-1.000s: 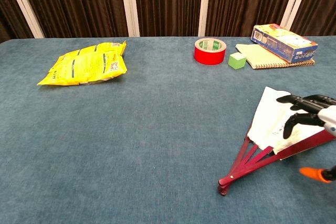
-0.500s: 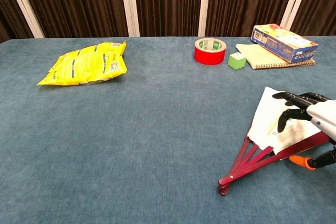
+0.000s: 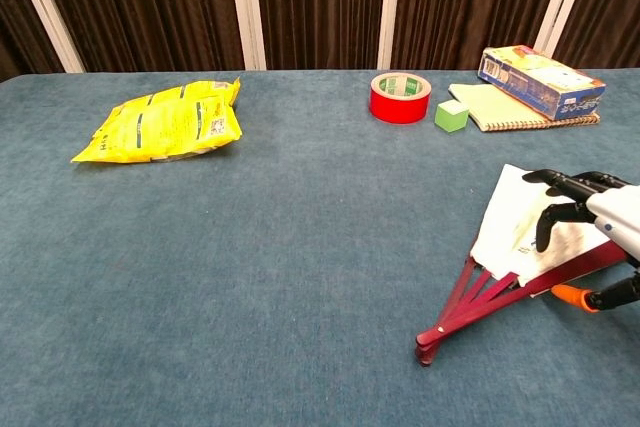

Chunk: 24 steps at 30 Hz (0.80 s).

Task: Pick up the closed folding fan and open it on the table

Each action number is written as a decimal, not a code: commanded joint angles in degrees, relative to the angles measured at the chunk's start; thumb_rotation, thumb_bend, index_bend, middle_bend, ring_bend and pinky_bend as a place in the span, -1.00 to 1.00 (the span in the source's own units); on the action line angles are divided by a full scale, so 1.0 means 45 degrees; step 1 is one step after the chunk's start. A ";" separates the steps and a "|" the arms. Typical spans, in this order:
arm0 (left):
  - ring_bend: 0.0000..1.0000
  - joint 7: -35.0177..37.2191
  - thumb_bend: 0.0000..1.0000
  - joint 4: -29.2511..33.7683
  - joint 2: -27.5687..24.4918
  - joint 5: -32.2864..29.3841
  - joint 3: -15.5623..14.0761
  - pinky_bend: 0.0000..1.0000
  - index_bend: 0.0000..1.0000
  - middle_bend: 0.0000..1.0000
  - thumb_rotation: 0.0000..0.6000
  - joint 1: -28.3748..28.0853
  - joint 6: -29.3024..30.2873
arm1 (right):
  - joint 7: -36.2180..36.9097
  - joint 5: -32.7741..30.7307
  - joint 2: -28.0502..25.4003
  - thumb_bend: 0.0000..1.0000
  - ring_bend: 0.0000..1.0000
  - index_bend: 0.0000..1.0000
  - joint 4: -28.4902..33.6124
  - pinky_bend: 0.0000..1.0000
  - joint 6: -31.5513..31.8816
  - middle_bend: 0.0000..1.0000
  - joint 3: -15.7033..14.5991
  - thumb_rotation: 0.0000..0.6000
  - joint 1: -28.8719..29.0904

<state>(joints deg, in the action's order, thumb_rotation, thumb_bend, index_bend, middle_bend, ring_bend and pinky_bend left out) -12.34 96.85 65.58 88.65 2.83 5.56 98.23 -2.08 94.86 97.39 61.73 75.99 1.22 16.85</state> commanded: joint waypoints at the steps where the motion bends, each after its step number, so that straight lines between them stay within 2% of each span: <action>1: -1.00 -0.0008 -0.55 -0.0001 0.0005 -0.0030 0.0016 -1.00 -0.70 -1.00 1.00 -0.0001 -0.0003 | 0.0017 -0.0034 0.0048 -0.44 -0.67 -0.02 -0.0093 -0.78 -0.0026 -0.80 -0.0035 1.00 0.0024; 16: -1.00 -0.0304 -0.55 -0.0005 0.0125 0.0045 -0.0036 -1.00 -0.69 -1.00 1.00 -0.0027 -0.0048 | 0.0253 -0.0362 0.0454 -0.43 -0.67 -0.01 -0.1009 -0.78 -0.0383 -0.80 -0.0091 1.00 0.0236; 24: -1.00 -0.0322 -0.55 -0.0010 0.0136 0.0142 -0.0078 -1.00 -0.69 -1.00 1.00 0.0000 0.0010 | 0.0510 -0.0432 0.0582 -0.32 -0.67 0.07 -0.1272 -0.77 -0.0370 -0.78 -0.0034 1.00 0.0382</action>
<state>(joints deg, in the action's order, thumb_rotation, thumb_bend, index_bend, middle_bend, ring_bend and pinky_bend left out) -13.79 96.81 66.18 89.27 2.49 5.54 98.27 0.20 92.94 99.96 56.03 74.29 1.03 18.55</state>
